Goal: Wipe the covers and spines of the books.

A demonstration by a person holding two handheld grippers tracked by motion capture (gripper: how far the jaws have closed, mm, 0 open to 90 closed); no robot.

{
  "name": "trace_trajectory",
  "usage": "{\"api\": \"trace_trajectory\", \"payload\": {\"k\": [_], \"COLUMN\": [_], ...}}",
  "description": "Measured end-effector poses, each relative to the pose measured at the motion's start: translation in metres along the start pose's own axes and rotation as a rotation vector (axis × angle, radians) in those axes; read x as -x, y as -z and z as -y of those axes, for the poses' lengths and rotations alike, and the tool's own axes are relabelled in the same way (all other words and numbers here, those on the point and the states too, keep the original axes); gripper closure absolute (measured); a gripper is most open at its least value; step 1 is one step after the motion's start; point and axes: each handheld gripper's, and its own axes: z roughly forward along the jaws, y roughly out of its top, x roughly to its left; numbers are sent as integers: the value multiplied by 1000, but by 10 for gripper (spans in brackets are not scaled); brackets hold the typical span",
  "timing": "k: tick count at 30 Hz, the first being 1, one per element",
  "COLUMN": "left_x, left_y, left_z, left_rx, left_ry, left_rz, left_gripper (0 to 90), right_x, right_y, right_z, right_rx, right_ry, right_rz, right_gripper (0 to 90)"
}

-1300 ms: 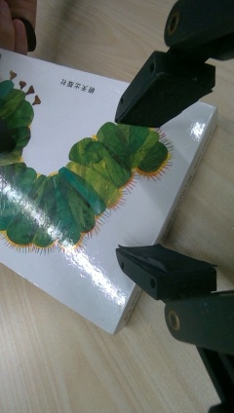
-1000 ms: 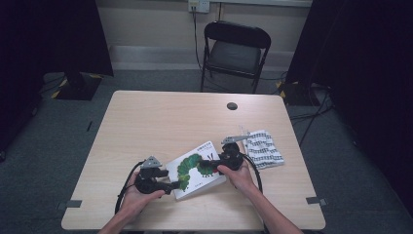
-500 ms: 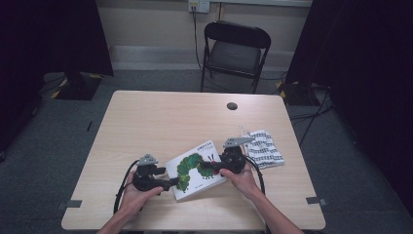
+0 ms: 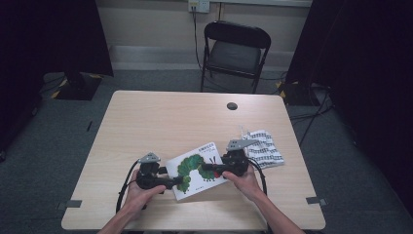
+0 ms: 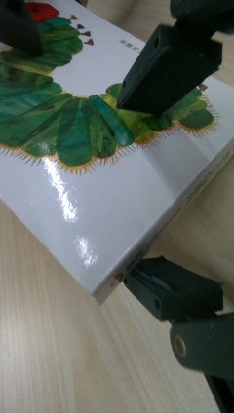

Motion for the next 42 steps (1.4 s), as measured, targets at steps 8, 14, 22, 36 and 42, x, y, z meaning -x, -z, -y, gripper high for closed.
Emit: {"api": "trace_trajectory", "payload": {"k": [8, 14, 22, 36, 42], "left_x": [5, 10, 19, 28, 29], "left_y": [11, 20, 28, 29, 25], "left_z": [-5, -8, -13, -12, -16], "left_rx": [38, 58, 100, 104, 120], "left_ry": [-37, -90, -136, -181, -192], "left_rz": [-33, -51, -32, -22, -69], "left_gripper": [286, 310, 354, 374, 423], "right_x": [-2, 0, 5, 6, 8], "right_y": [1, 2, 3, 4, 3], "right_z": [-3, -3, 0, 5, 7], "right_rx": [9, 25, 6, -24, -22], "right_ry": [10, 4, 7, 61, 50], "right_rz": [36, 48, 95, 168, 182], "right_gripper": [653, 641, 561, 485, 474]}}
